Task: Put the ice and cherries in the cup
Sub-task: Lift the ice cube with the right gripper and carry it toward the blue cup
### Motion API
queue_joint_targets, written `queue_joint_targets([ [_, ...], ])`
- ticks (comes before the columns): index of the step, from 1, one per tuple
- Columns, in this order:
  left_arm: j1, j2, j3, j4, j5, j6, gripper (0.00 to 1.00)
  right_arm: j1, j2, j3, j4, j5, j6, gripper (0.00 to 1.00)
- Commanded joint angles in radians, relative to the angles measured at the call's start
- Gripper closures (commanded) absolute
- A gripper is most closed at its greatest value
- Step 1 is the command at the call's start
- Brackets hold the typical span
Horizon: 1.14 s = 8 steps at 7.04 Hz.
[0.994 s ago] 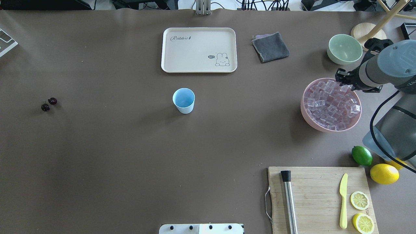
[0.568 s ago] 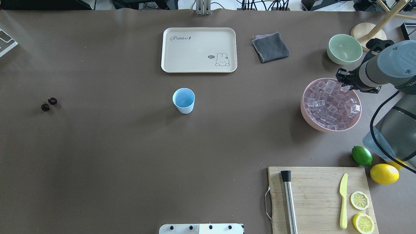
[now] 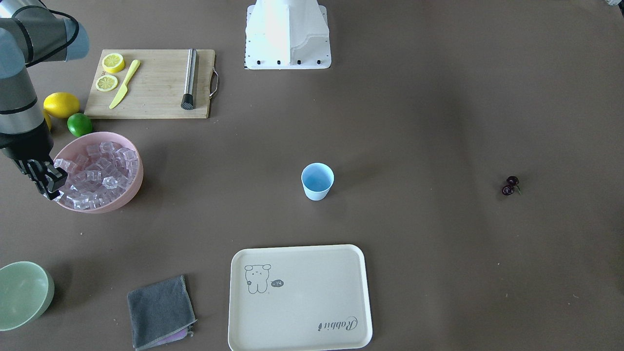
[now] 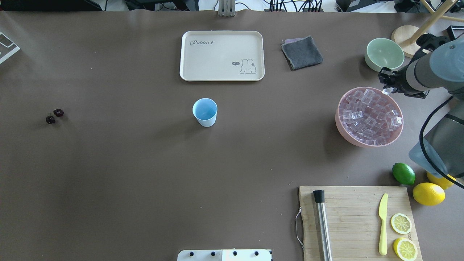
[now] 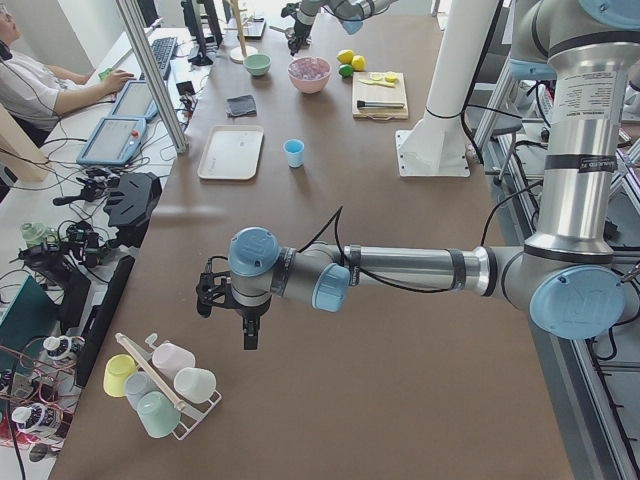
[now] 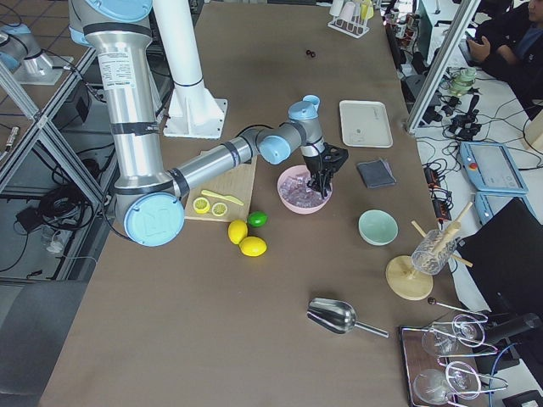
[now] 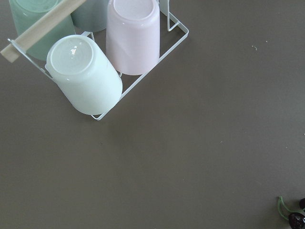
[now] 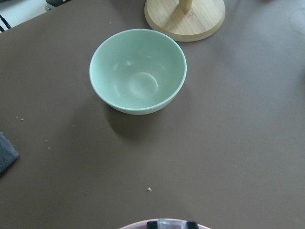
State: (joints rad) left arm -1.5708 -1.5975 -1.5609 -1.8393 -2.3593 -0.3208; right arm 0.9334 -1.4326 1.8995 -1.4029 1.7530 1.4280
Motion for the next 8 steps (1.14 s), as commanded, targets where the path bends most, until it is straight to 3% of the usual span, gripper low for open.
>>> queue_joint_targets([
  [1,0.0,0.001,-0.001,0.0,0.0,0.0,0.02,0.033,0.029,0.131,-0.106,0.002,-0.001,1.0],
  [2,0.0,0.001,-0.004,0.0,-0.002,0.002,0.02,0.044,0.059,0.166,-0.108,0.006,-0.001,1.0],
  [4,0.0,-0.001,-0.01,0.0,-0.002,0.006,0.02,0.007,0.248,0.113,-0.149,0.023,0.005,1.0],
  [6,0.0,0.01,-0.037,-0.006,-0.003,0.008,0.02,-0.054,0.366,0.067,-0.148,0.004,0.012,1.0],
  [8,0.0,0.019,-0.036,-0.006,-0.003,0.008,0.02,-0.146,0.402,0.058,-0.119,-0.02,0.011,1.0],
])
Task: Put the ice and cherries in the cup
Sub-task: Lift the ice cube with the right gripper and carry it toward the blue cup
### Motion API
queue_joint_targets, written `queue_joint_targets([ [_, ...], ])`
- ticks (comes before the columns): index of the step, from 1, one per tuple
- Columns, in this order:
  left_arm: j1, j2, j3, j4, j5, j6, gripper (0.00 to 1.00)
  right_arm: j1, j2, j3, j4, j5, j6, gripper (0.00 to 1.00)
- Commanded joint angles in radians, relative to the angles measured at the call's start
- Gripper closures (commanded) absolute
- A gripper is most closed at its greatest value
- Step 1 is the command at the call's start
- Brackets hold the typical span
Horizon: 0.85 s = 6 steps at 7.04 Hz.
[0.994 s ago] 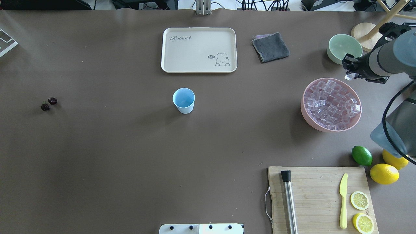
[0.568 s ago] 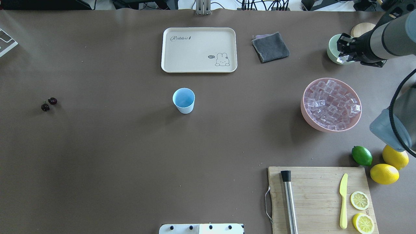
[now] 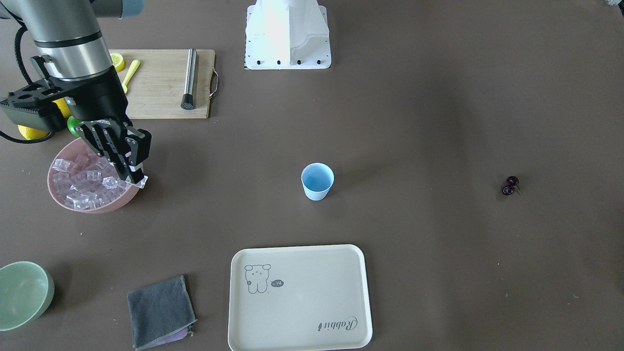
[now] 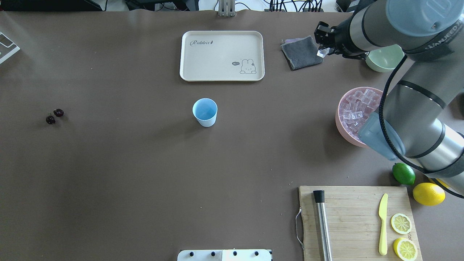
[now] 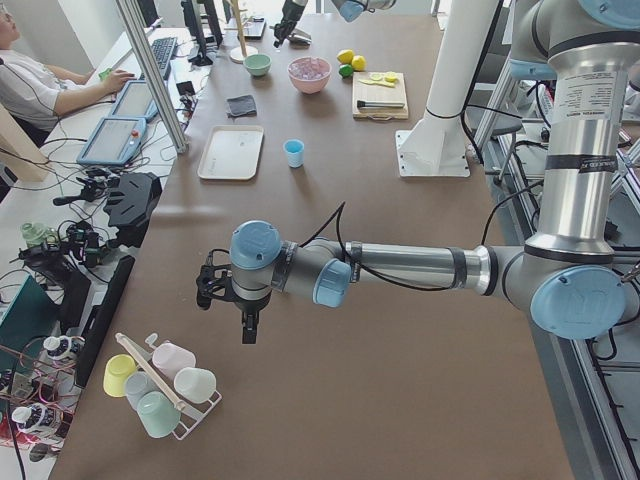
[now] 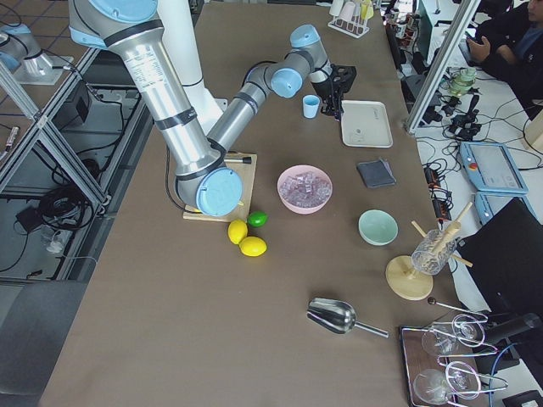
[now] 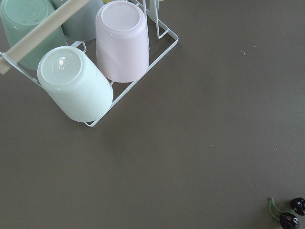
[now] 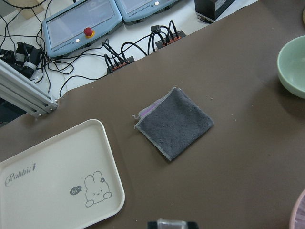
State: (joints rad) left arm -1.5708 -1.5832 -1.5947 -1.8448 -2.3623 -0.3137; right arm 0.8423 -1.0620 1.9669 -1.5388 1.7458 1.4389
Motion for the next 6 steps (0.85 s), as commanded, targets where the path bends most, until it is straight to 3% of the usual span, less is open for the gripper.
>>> queue_joint_targets([
  [1,0.0,0.005,-0.004,-0.007,0.0,0.002,0.02,-0.116,0.063,-0.025,0.028,-0.061,0.003,1.0],
  [4,0.003,0.045,0.004,-0.111,-0.008,0.005,0.02,-0.219,0.19,-0.137,0.029,-0.129,0.031,1.0],
  [6,0.012,0.043,0.002,-0.113,-0.053,0.007,0.02,-0.285,0.192,-0.163,0.119,-0.185,0.031,1.0],
])
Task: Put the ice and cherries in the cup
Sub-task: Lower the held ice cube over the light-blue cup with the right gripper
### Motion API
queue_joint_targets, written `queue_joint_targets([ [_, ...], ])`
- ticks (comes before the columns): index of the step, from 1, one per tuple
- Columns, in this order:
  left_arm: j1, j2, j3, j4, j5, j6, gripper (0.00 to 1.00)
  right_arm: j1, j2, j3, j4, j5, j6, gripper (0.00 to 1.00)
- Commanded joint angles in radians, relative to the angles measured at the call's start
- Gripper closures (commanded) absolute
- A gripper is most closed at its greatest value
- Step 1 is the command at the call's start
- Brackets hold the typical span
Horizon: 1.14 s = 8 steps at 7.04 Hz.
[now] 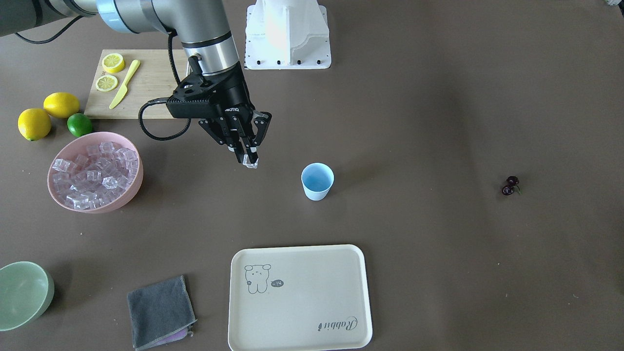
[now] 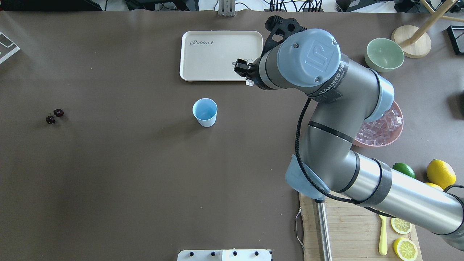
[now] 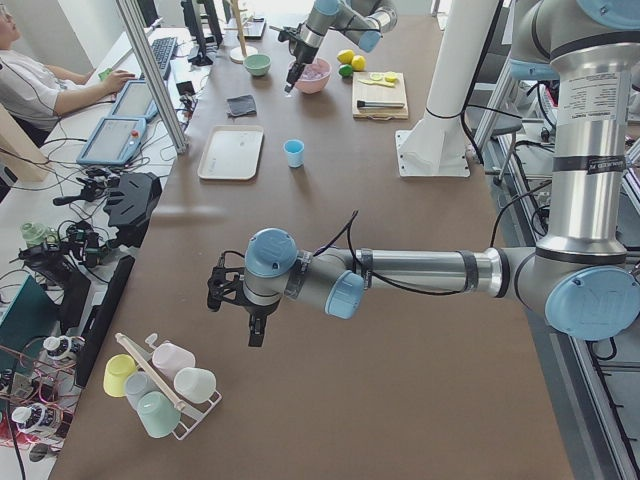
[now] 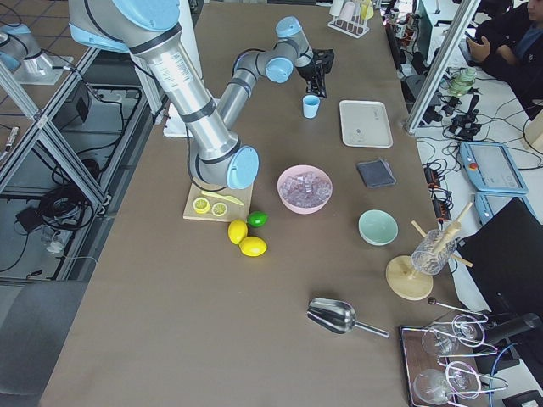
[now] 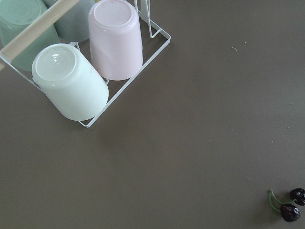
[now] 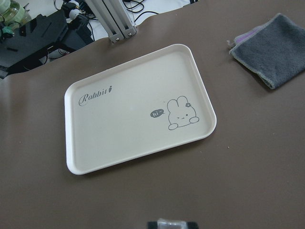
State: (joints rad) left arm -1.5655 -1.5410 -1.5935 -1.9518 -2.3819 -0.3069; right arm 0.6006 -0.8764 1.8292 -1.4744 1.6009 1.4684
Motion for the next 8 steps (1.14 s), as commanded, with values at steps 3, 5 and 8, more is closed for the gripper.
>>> queue_joint_targets([
  [3,0.01,0.012,-0.002,-0.007,-0.049,0.002,0.02,-0.102,0.029,-0.172,0.221,-0.119,0.0,1.0],
  [5,0.025,0.024,0.001,-0.033,-0.049,0.0,0.02,-0.105,0.069,-0.211,0.258,-0.137,0.001,1.0],
  [8,0.025,0.024,0.02,-0.035,-0.048,0.002,0.02,-0.133,0.079,-0.278,0.348,-0.137,-0.008,1.0],
])
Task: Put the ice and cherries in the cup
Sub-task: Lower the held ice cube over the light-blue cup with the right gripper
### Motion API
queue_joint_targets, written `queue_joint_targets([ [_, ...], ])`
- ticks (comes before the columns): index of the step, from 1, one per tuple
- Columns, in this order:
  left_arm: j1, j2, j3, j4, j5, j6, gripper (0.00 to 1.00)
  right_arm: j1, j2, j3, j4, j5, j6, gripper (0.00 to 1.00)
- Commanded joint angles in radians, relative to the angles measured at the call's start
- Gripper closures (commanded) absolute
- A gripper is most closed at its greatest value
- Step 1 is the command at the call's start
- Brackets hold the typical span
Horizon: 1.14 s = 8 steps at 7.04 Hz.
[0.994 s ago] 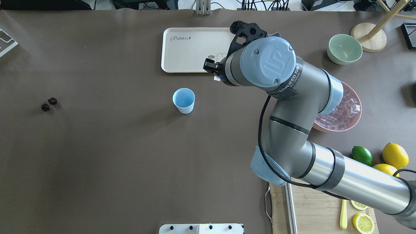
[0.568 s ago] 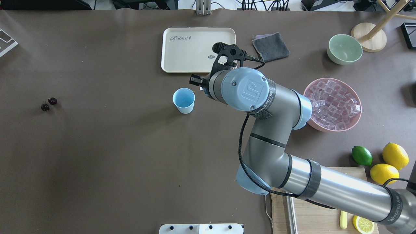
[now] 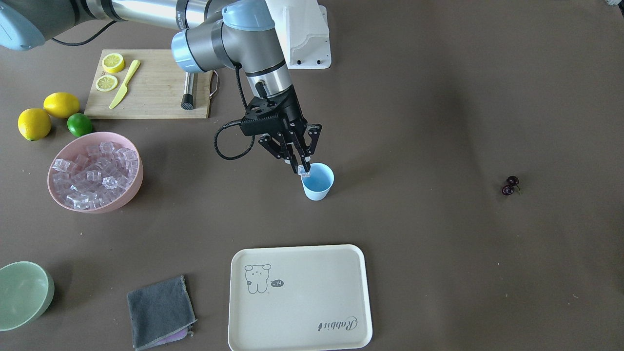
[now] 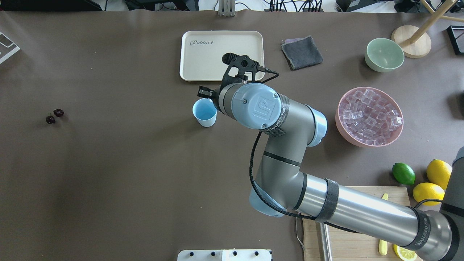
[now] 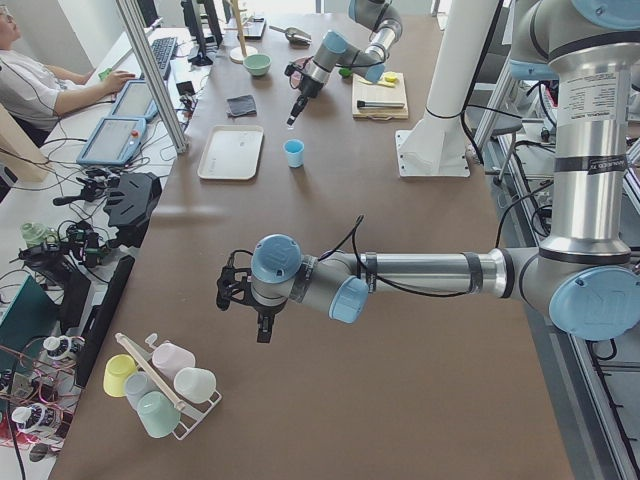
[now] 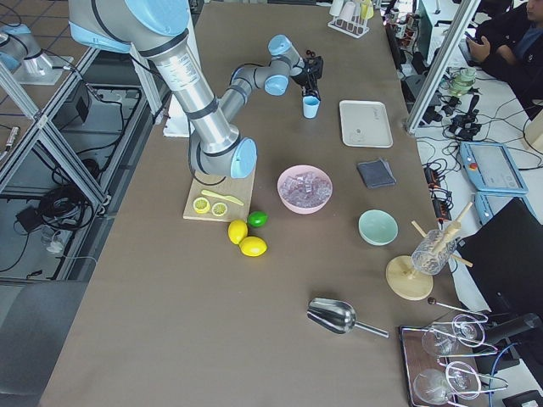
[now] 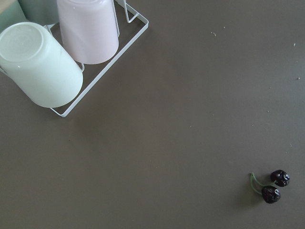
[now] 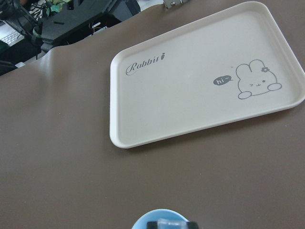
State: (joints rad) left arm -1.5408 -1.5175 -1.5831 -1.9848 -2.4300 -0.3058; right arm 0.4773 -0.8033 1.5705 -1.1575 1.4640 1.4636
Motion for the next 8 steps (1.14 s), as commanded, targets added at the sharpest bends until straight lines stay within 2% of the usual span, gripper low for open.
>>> queue_joint_targets([
  [1,-0.001,0.002,0.011,-0.002,0.0,0.001,0.02,-0.012,0.022,-0.041,0.045,-0.001,-0.005,1.0],
  [4,0.001,0.002,0.012,-0.002,-0.001,-0.001,0.02,-0.014,0.053,-0.137,0.122,-0.001,-0.006,1.0],
  [5,0.001,0.002,0.011,-0.002,-0.001,0.0,0.02,-0.012,0.044,-0.138,0.139,0.002,-0.006,0.72],
  [6,0.001,0.002,0.011,-0.002,-0.001,0.001,0.02,-0.012,0.036,-0.135,0.142,-0.001,-0.008,0.01],
  [8,0.001,0.002,0.008,-0.002,-0.001,0.001,0.02,-0.008,0.004,-0.069,0.139,0.01,-0.041,0.0],
])
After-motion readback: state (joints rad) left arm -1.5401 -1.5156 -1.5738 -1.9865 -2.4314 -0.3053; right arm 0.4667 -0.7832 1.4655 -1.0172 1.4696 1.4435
